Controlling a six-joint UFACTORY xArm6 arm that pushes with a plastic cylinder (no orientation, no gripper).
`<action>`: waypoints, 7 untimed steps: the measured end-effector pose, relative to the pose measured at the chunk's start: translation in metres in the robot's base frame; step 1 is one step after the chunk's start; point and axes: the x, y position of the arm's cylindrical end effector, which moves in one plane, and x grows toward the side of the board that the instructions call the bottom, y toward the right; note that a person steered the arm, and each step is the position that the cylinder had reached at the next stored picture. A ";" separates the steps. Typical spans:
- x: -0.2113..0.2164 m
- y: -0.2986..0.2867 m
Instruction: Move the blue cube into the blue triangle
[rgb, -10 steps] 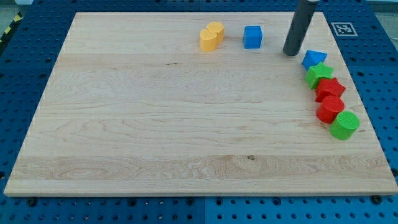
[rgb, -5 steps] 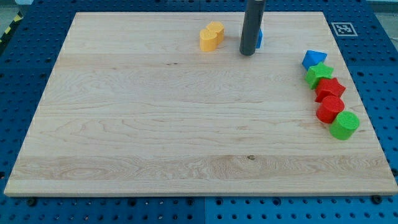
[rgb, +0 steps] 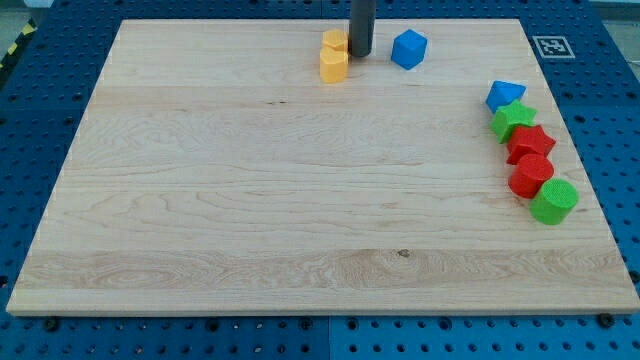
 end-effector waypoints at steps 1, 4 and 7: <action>0.000 0.045; 0.014 0.131; 0.019 0.117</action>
